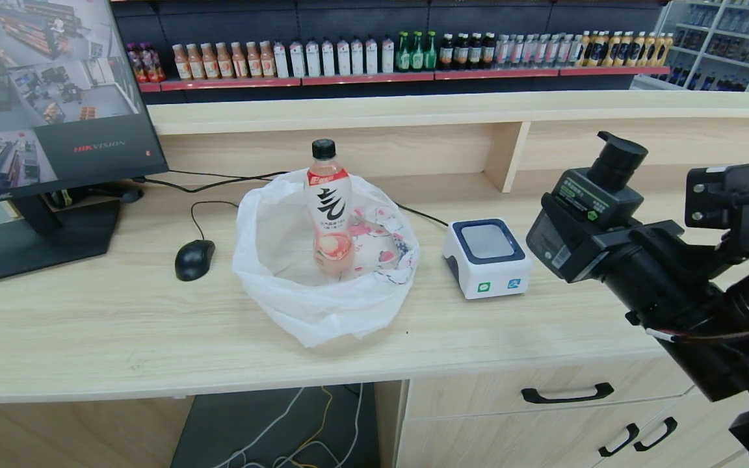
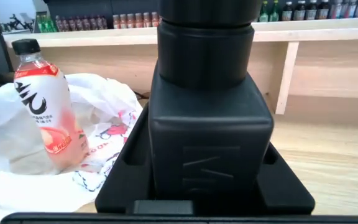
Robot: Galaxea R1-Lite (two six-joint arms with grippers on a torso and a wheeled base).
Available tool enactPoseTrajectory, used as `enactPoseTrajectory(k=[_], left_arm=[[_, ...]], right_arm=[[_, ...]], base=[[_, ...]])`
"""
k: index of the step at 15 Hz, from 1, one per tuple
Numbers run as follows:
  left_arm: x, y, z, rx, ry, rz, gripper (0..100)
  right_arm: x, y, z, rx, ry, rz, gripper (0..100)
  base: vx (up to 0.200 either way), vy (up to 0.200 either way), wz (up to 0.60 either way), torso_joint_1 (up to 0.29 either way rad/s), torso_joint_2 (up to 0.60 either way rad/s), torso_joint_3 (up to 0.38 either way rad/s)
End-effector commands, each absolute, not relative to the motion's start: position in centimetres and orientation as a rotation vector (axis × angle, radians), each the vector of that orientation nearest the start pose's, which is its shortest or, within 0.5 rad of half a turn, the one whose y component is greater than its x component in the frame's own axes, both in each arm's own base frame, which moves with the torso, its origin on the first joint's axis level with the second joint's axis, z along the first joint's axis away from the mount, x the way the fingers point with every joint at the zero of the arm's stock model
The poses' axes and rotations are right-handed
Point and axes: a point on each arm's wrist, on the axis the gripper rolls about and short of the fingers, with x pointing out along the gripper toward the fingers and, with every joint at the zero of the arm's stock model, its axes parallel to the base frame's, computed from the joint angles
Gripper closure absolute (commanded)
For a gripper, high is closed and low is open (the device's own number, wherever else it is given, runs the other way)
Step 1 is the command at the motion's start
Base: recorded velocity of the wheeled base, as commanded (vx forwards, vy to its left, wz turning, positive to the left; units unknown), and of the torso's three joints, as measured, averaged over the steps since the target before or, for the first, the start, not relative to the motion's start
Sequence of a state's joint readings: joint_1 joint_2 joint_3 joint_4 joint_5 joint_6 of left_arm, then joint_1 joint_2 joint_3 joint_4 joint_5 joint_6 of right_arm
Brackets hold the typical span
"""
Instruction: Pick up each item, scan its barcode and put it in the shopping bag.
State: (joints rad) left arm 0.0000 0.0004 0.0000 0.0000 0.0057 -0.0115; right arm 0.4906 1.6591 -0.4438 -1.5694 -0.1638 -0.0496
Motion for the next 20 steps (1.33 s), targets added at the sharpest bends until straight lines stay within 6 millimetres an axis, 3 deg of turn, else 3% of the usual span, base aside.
enactPoseTrajectory(k=[1,4,15,20], left_arm=[[-2.3,0.0,7.5,-0.014,0.0,0.008,0],[-2.3,0.0,7.5,-0.014,0.0,0.008,0],[-2.3,0.0,7.5,-0.014,0.0,0.006,0],[-2.3,0.0,7.5,-0.011,0.0,0.006,0]], right_arm=[[23.1,11.7,19.5,0.064,-0.339,0.308,100],[23.7,11.3,19.5,0.069,-0.343,0.286,100],[25.3,12.1,19.6,0.075,-0.356,0.287,100],[26.9,12.6,19.8,0.075,-0.379,0.297,100]], base=[[0.0,0.0,0.0,0.0,0.0,0.0],[0.0,0.0,0.0,0.0,0.0,0.0],[0.0,0.2,0.0,0.003,0.0,0.0],[0.0,0.0,0.0,0.0,0.0,0.0]])
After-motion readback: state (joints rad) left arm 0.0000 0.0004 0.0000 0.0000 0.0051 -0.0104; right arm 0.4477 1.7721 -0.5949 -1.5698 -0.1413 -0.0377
